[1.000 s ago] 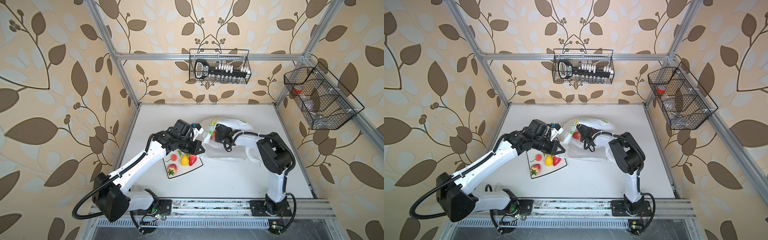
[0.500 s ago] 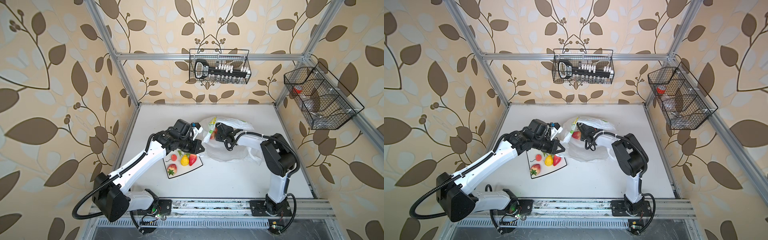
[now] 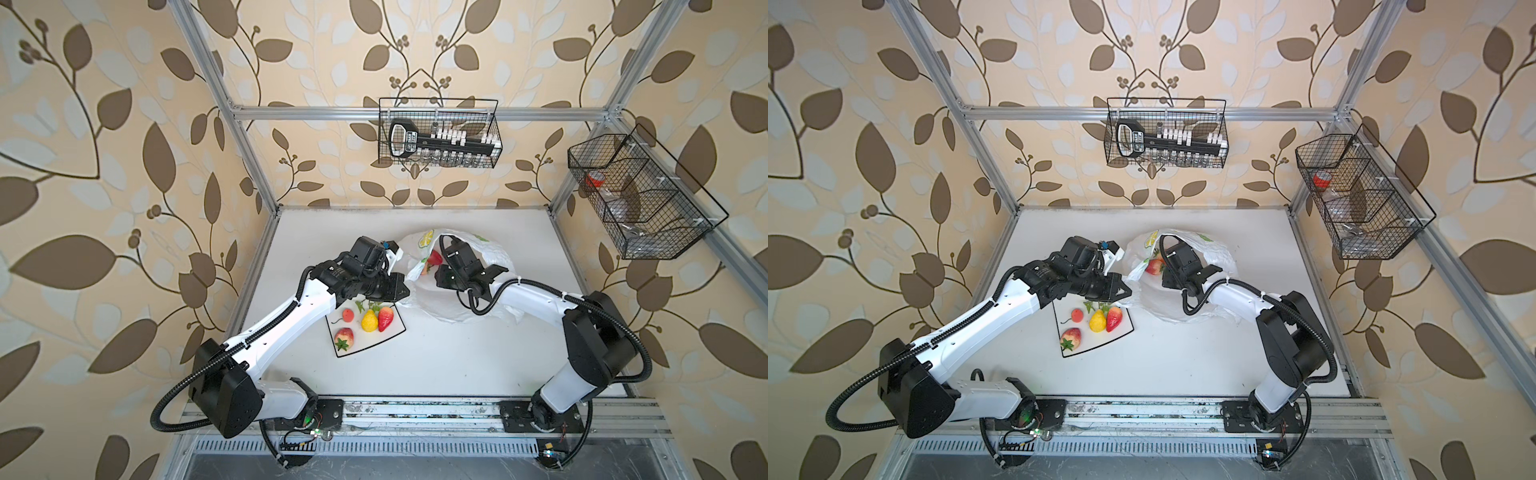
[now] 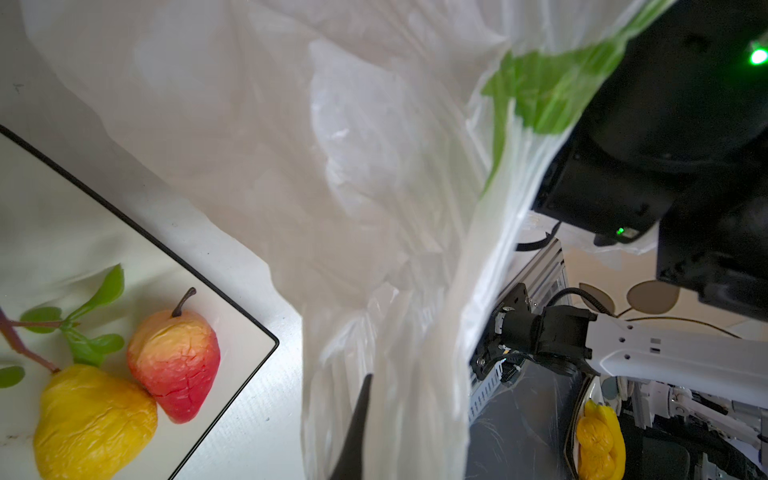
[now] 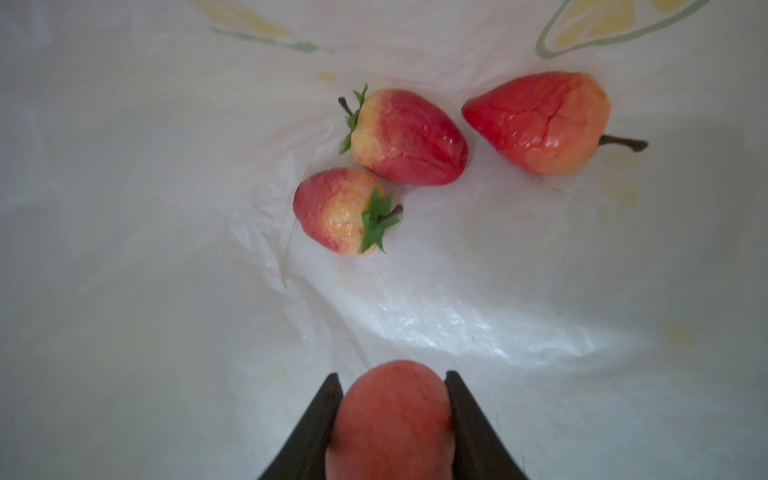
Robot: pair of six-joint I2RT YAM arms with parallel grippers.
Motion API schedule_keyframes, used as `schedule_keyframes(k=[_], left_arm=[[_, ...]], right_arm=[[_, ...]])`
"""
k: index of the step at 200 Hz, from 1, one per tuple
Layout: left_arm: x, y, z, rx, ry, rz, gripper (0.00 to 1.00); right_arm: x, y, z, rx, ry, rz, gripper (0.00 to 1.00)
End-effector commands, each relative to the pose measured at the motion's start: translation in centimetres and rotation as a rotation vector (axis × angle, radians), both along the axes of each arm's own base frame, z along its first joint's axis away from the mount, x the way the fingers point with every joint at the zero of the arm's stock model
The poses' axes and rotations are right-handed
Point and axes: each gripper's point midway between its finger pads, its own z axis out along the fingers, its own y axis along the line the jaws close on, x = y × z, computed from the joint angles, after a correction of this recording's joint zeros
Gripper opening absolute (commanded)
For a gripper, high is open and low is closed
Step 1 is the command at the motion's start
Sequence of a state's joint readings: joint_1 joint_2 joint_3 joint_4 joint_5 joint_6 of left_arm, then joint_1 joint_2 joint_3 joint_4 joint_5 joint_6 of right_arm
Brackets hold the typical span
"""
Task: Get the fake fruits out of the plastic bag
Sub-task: 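Lift the small round fruit up out of the bag with the right gripper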
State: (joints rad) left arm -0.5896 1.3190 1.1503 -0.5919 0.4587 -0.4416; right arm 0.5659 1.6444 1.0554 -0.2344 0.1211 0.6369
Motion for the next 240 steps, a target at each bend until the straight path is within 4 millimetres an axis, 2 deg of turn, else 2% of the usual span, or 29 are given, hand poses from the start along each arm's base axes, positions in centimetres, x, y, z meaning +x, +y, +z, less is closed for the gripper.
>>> schedule_keyframes(k=[1,22,54,89,135,162,166,172,220,240], left_arm=[[1.9,-0.7,2.7,-0.040,-0.080,0.040,0.00],[2.6,-1.0,3.3,-0.048,-0.096,0.049,0.00],[3.6,-1.5,3.9,-0.054,-0.102,0.062,0.00],[4.4,-1.5,3.7,-0.033,-0.102,0.086,0.00],[5.4,-1.4,2.9,-0.022,-0.084,0.126,0.00],[5.6,-1.2,3.4,-0.023,-0.097,0.127,0.00],[5.9,-1.4,2.4,-0.007,-0.075,0.126,0.00],[6.0,-1.4,2.3,-0.005,-0.072,0.125,0.00],[6.3,-1.6,2.2,-0.011,-0.071,0.119,0.00],[6.4,-1.6,2.1,-0.008,-0.070,0.116,0.00]], right_arm=[[-3.2,0.2,-1.6,-0.024,0.097,0.091,0.39],[-4.9,-0.9,-3.0,-0.058,0.139,0.097,0.39],[-6.4,-2.2,-3.8,-0.079,0.157,0.080,0.39],[-6.9,-2.1,-3.0,-0.101,0.131,0.113,0.38],[-8.3,-1.9,0.0,-0.106,0.022,0.198,0.38],[-9.1,-1.7,3.0,-0.096,-0.078,0.263,0.38],[-9.2,-1.7,3.3,-0.095,-0.087,0.270,0.38],[-9.5,-1.7,4.0,-0.093,-0.107,0.284,0.38],[-11.6,-2.0,8.6,-0.033,-0.237,0.371,0.38],[-12.6,-1.8,9.8,-0.004,-0.250,0.414,0.38]])
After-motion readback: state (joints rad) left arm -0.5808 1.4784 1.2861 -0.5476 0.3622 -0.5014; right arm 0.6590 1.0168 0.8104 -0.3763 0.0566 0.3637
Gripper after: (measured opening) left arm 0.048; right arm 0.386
